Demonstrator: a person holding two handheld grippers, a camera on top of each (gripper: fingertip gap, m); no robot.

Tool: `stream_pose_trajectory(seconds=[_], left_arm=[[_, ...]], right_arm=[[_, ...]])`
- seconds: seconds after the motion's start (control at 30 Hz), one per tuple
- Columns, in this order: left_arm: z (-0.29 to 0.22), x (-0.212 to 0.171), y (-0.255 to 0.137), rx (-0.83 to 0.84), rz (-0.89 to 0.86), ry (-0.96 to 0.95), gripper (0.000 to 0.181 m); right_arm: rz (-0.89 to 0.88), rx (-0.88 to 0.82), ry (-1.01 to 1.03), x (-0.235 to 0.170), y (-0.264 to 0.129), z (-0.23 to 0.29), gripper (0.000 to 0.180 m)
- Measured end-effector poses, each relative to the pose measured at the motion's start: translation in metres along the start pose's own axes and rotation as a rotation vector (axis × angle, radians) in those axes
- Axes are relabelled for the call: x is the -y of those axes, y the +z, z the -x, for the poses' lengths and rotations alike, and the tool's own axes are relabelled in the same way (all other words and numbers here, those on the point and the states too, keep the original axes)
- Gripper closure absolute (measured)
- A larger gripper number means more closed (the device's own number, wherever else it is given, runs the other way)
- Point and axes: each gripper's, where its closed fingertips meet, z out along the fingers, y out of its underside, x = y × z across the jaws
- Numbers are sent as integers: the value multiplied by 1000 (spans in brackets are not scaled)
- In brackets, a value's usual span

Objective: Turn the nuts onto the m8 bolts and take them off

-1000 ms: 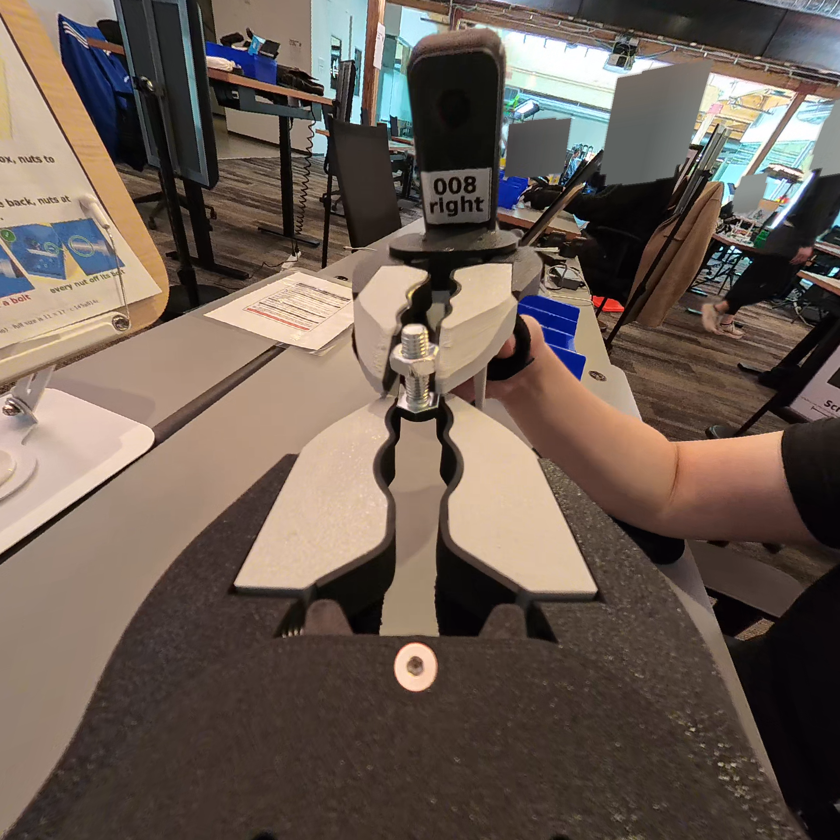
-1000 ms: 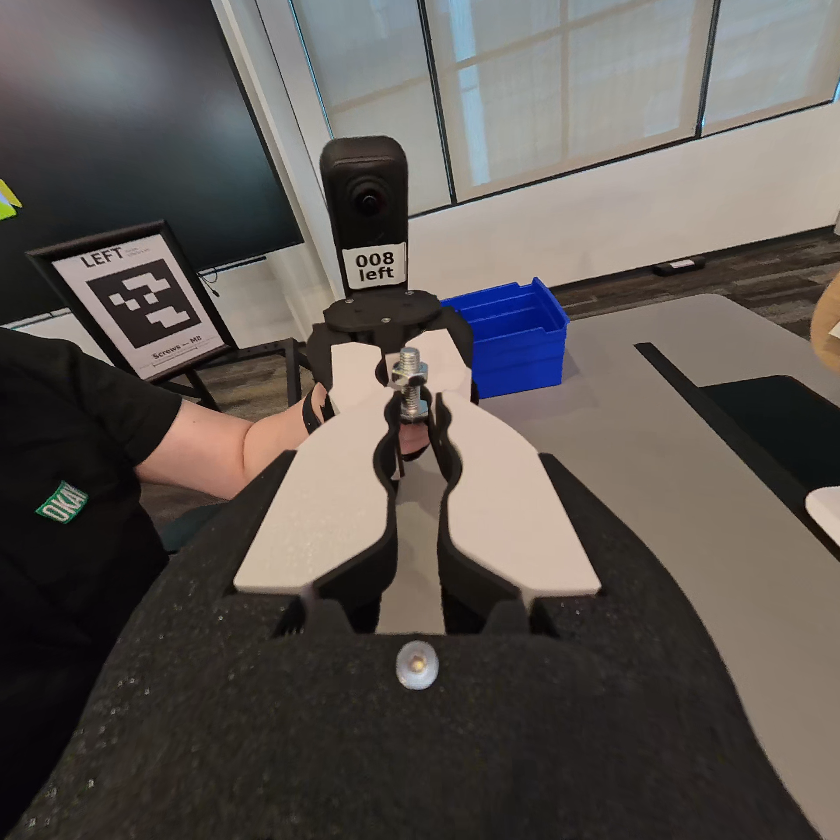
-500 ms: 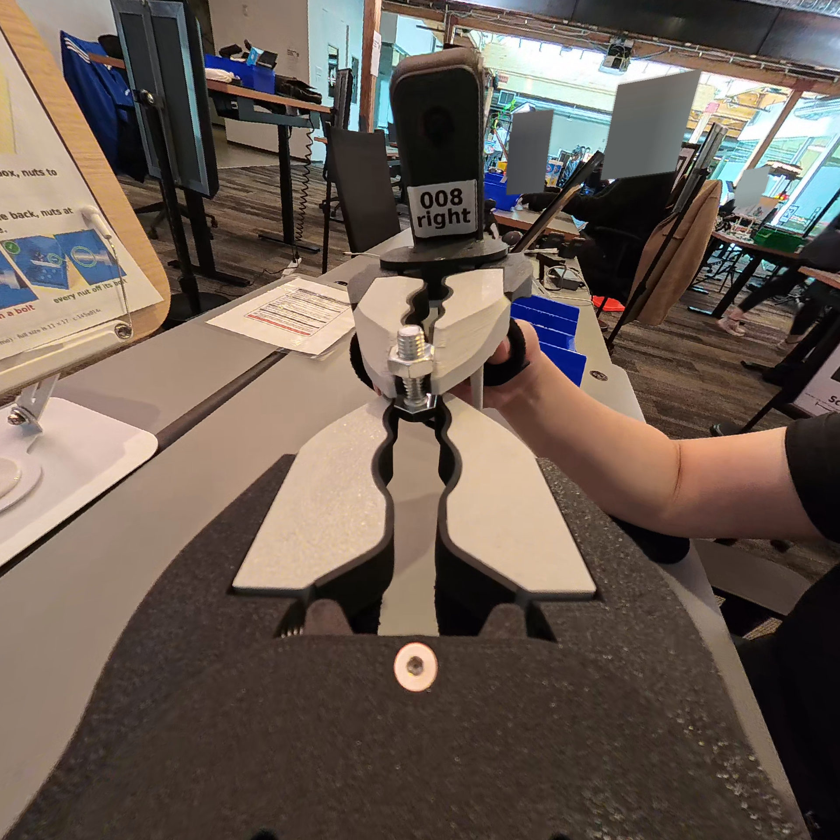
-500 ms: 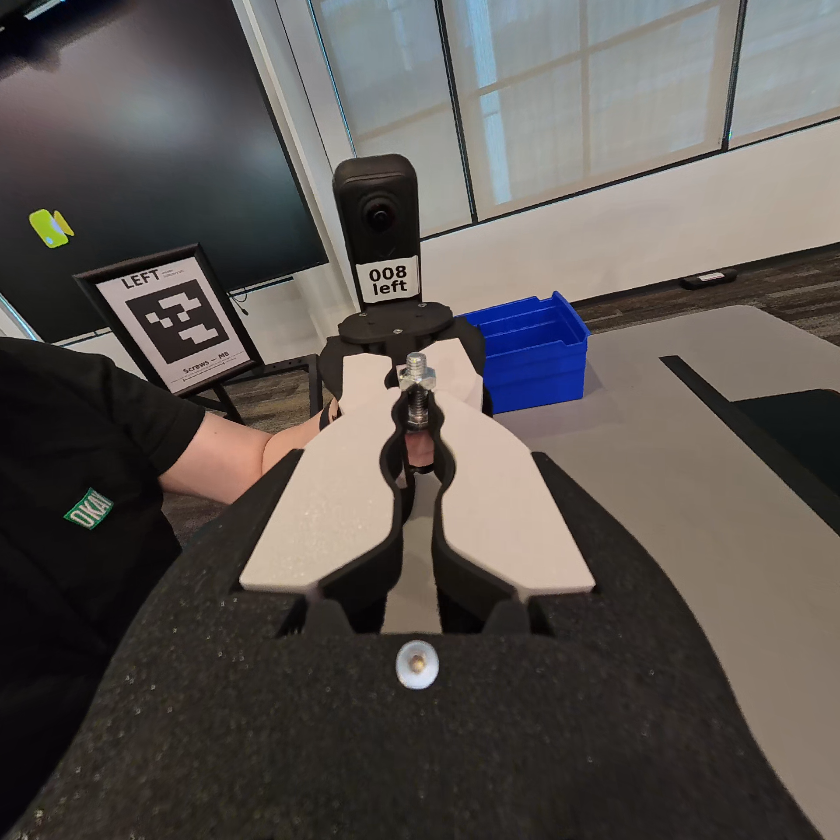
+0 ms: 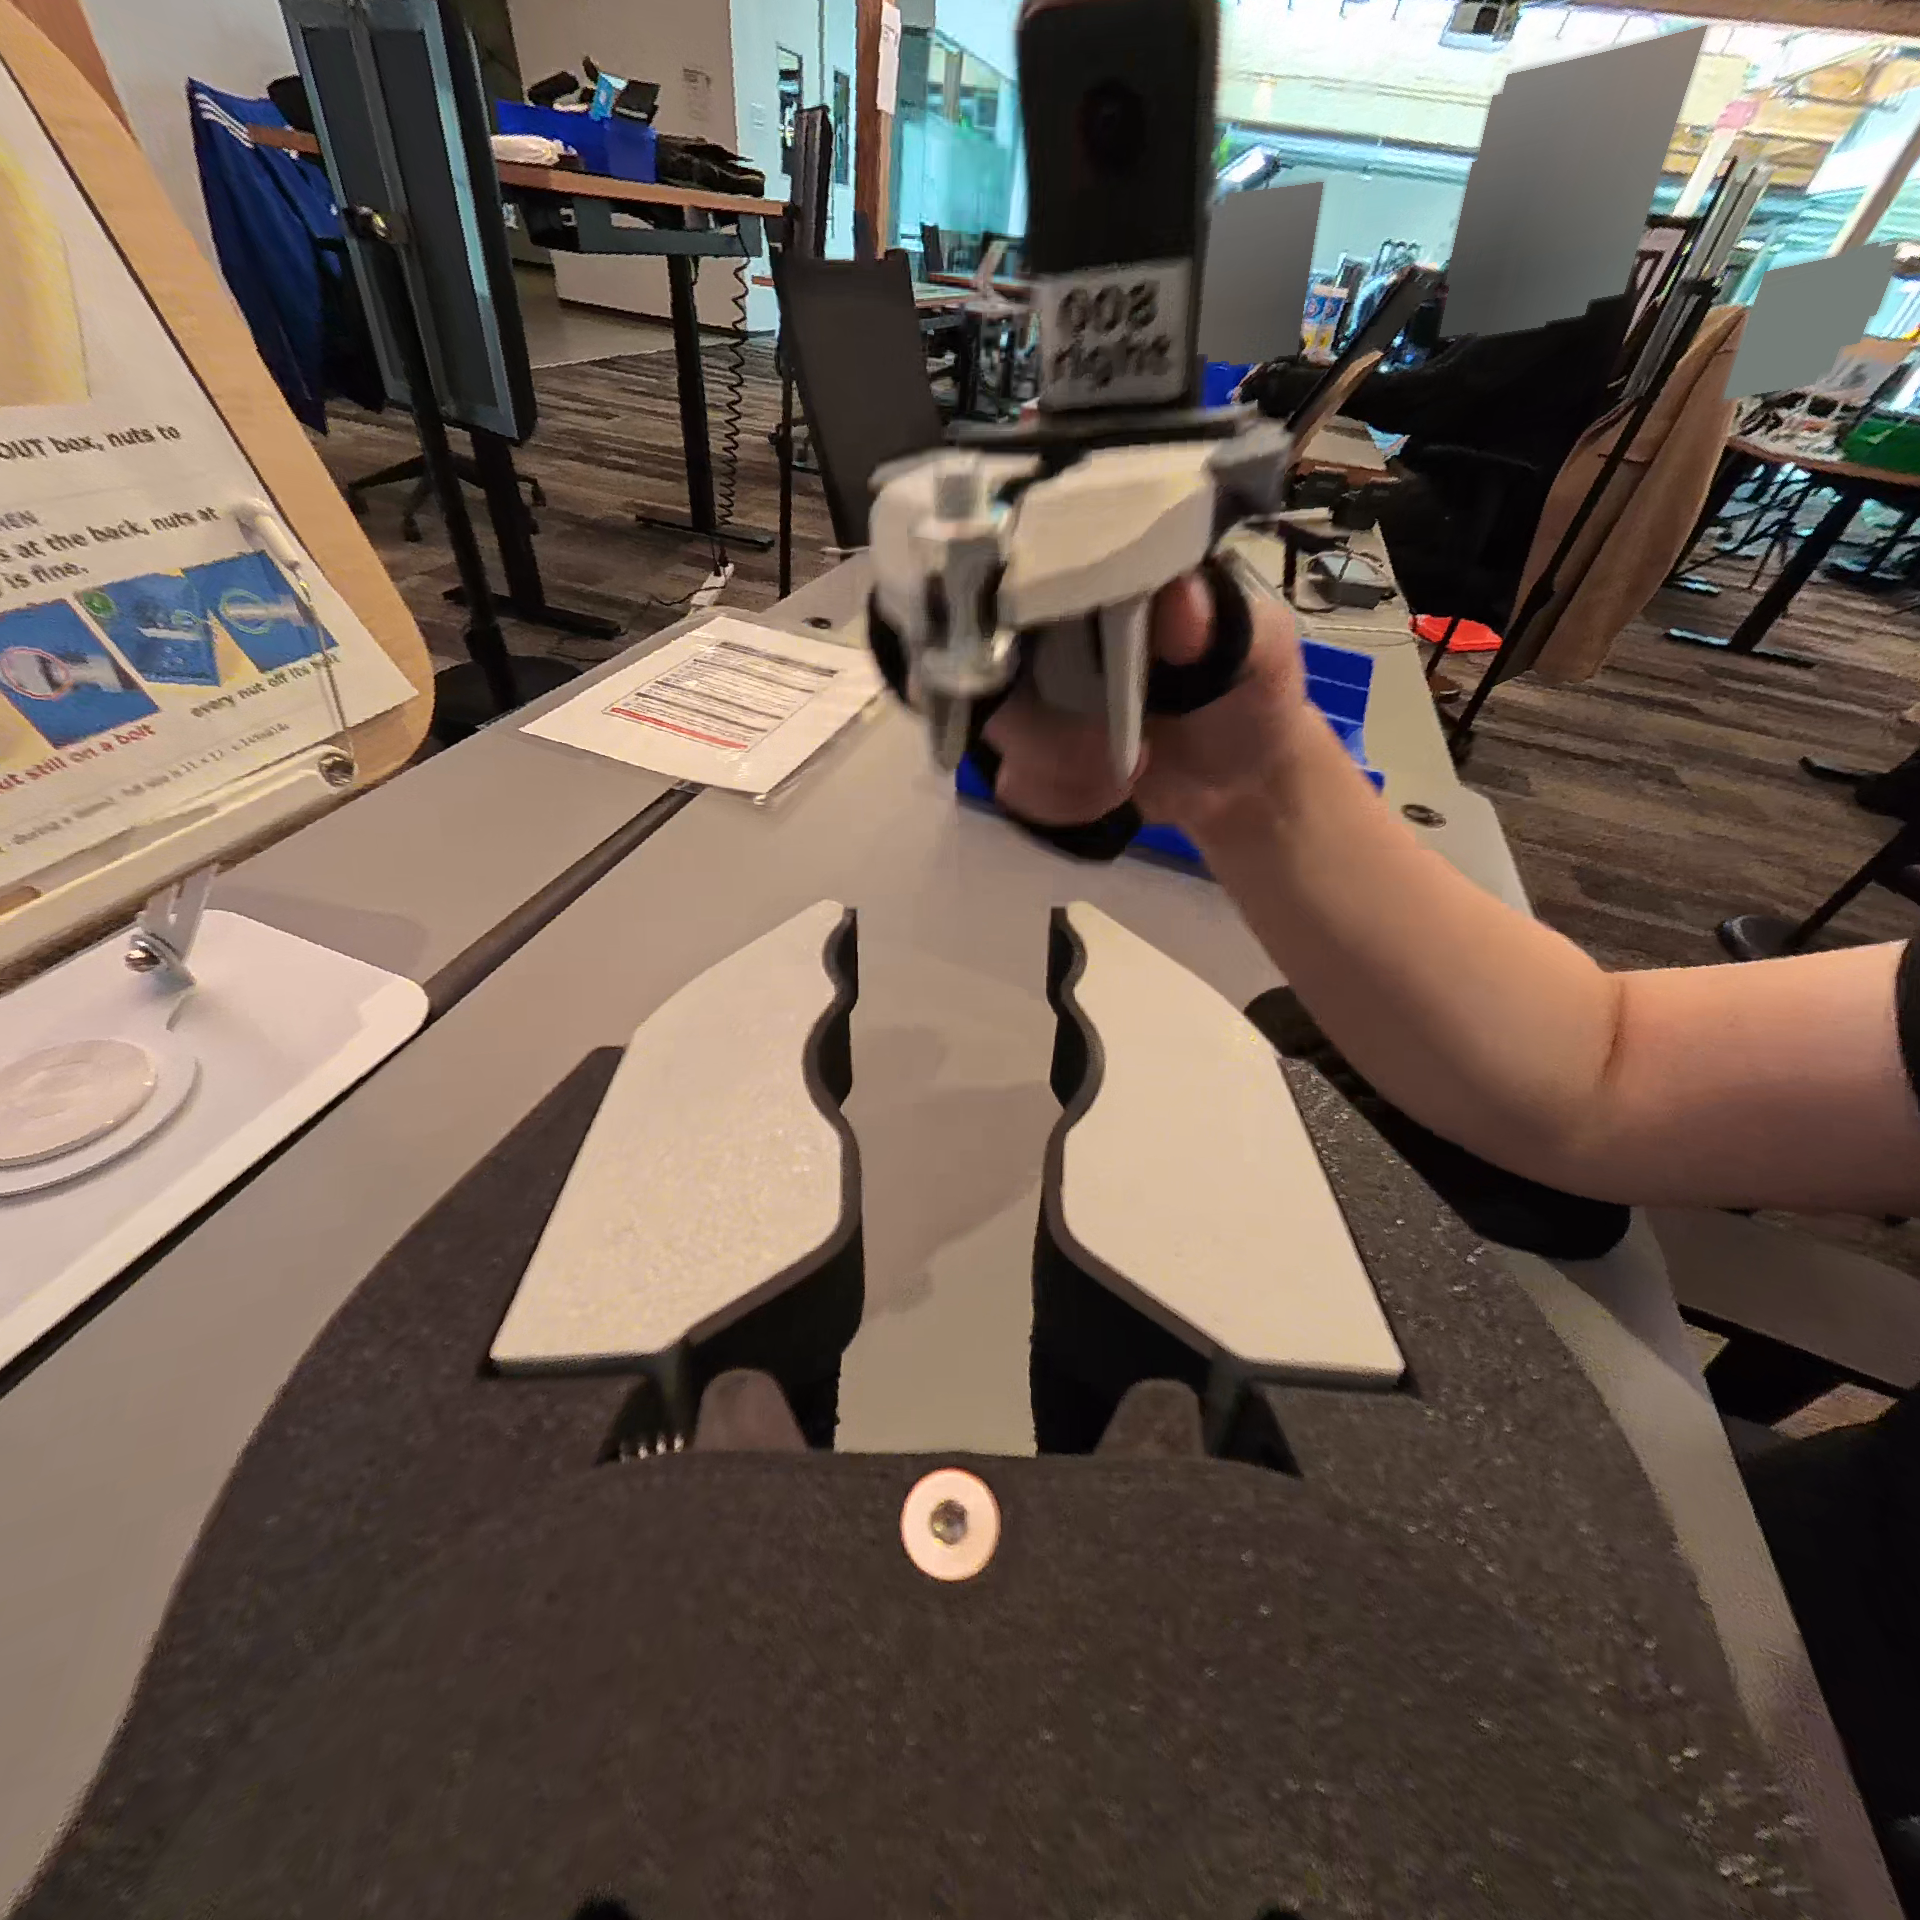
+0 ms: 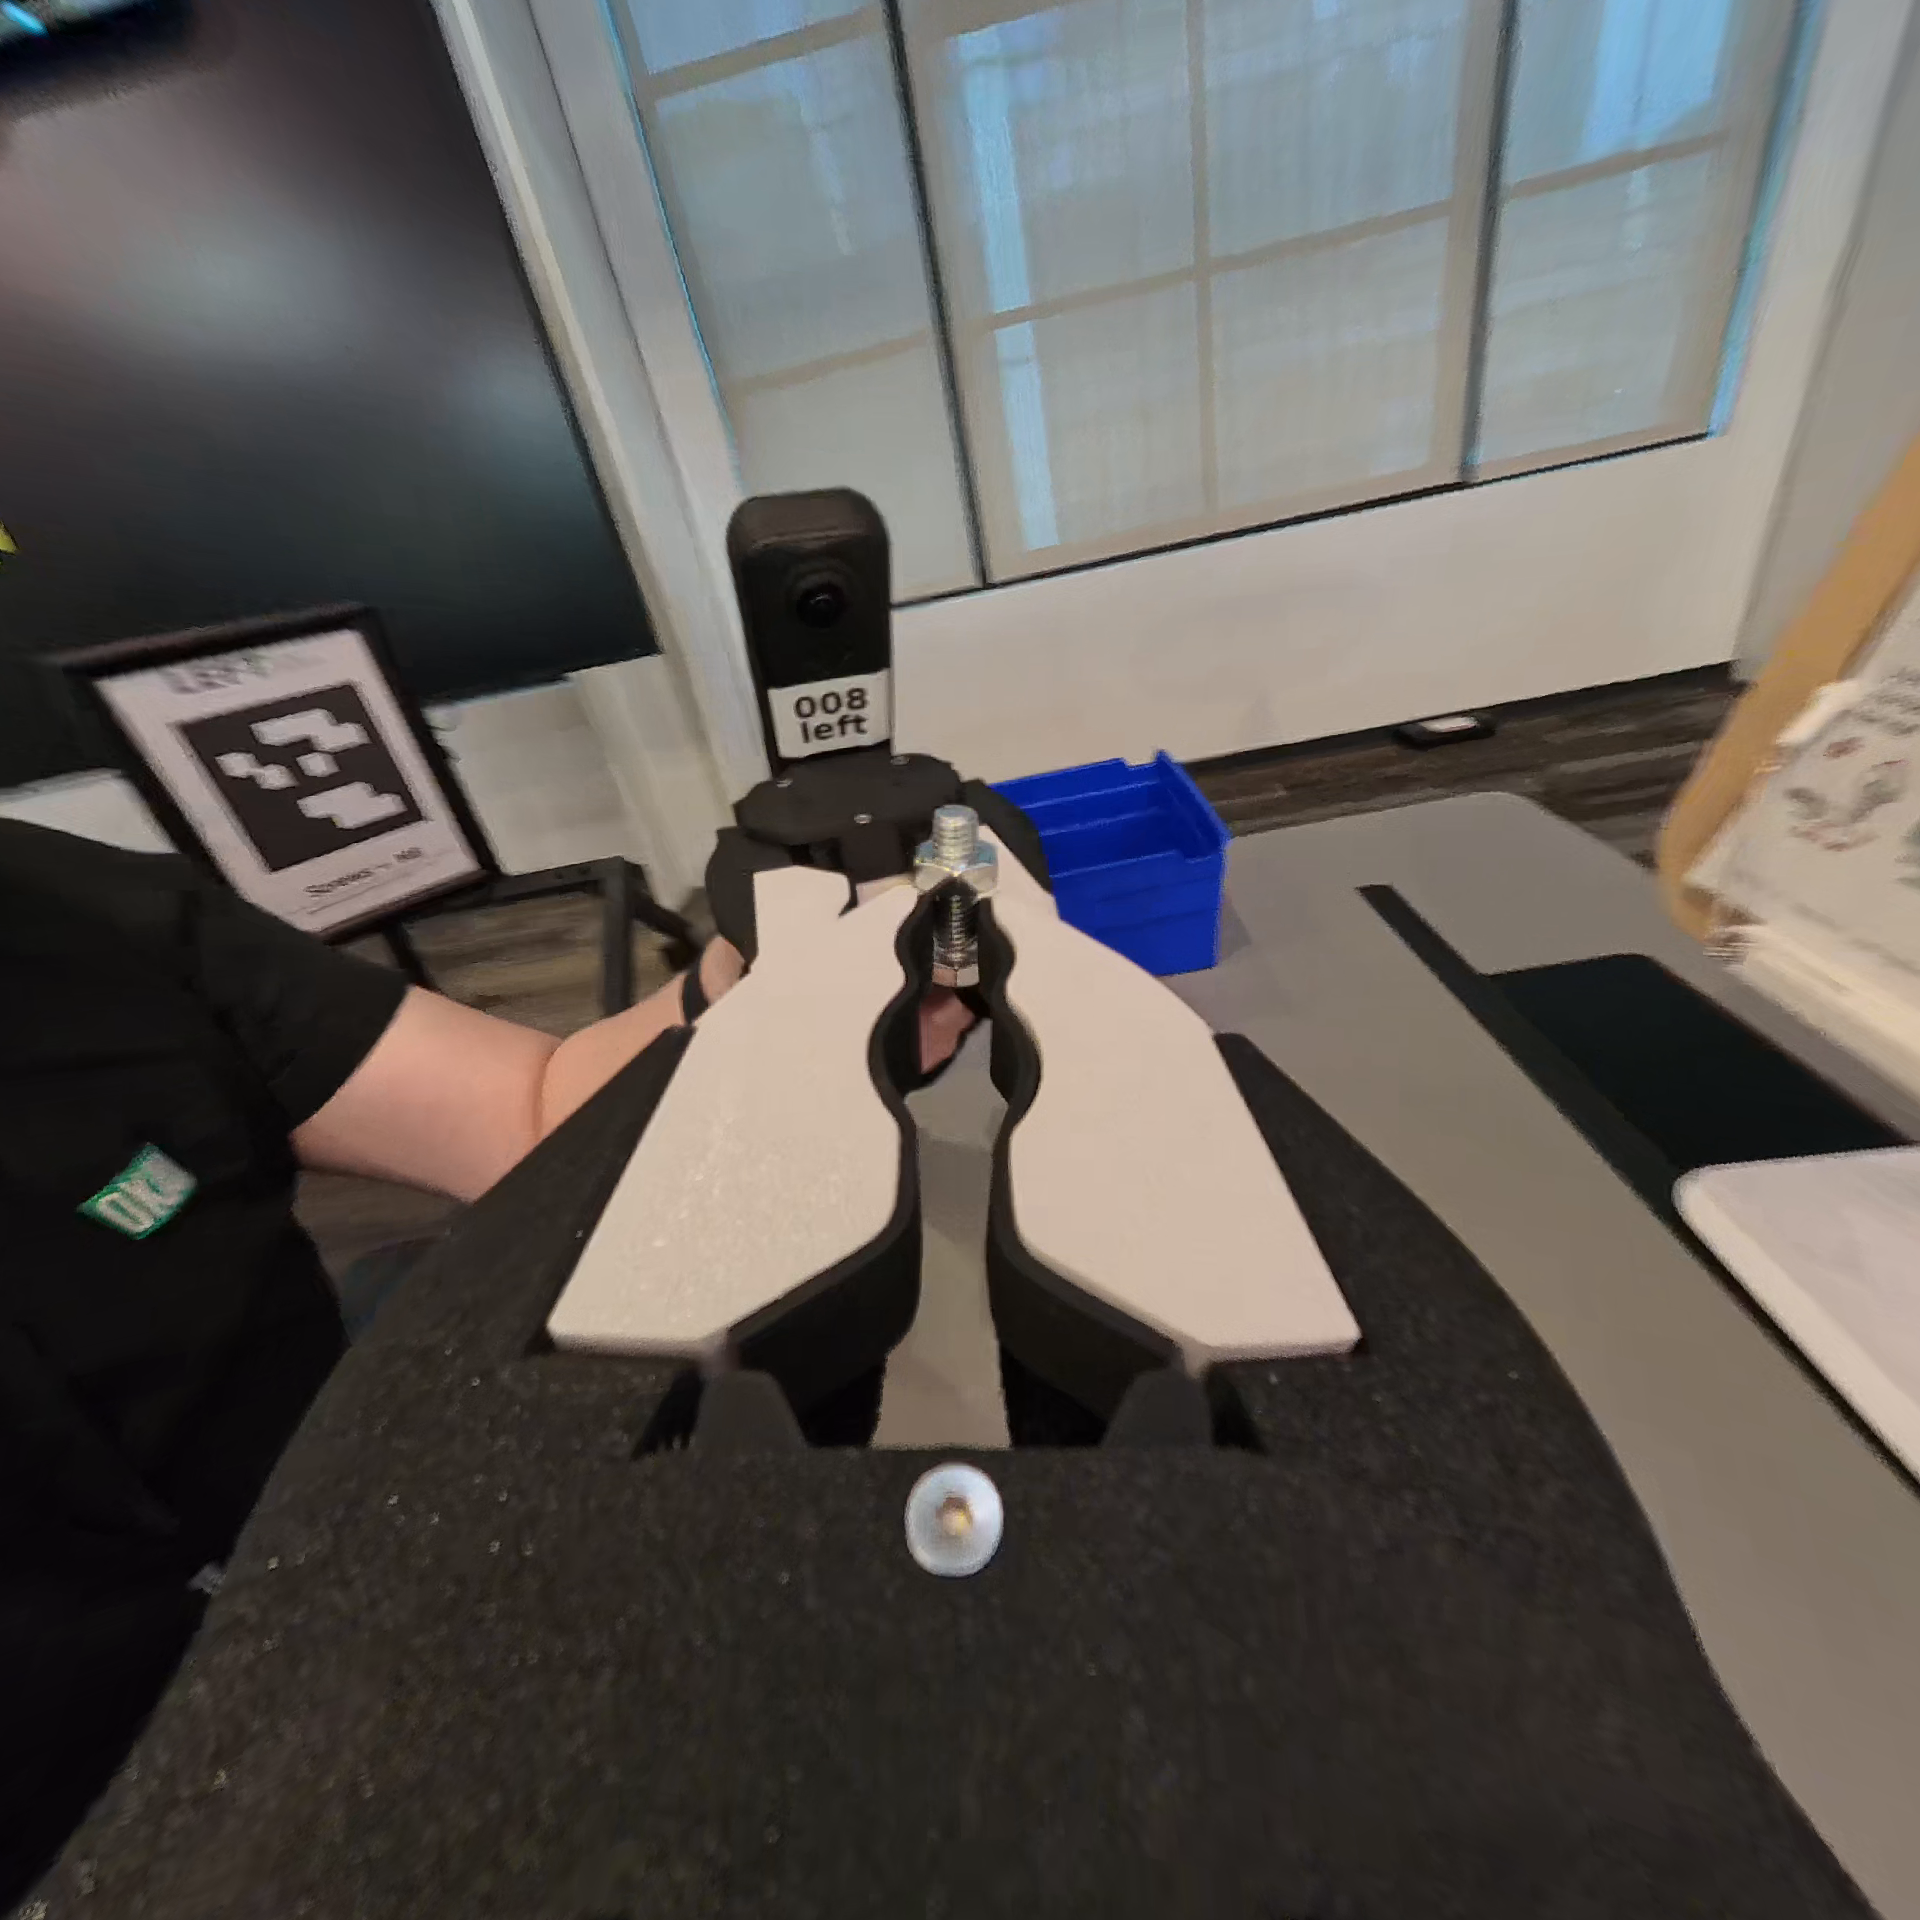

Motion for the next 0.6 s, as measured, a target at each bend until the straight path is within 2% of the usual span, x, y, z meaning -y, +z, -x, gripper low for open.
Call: stream_pose_trajectory(seconds=[0.1, 0.17, 0.23, 0.3, 0.4, 0.5, 0.6], left_arm=[[-1, 6, -8, 21, 4, 34, 146], [-3, 9, -13, 25, 2, 48, 146], [-3, 11, -16, 27, -1, 50, 147], [-4, 12, -17, 27, 0, 48, 148], [-4, 12, -18, 33, 11, 57, 150], [-6, 12, -18, 40, 17, 64, 151], [-9, 8, -13, 23, 28, 56, 151]], right_arm=[[47, -165, -112, 28, -31, 19, 172], [91, -367, -174, 45, -68, 25, 172], [168, -587, -211, 53, -119, 24, 172], [270, -802, -156, 49, -184, 17, 172], [474, -1048, 74, 10, -293, 7, 172], [708, -1220, 404, -65, -397, 1, 172], [905, -1246, 683, -145, -459, 7, 172]])
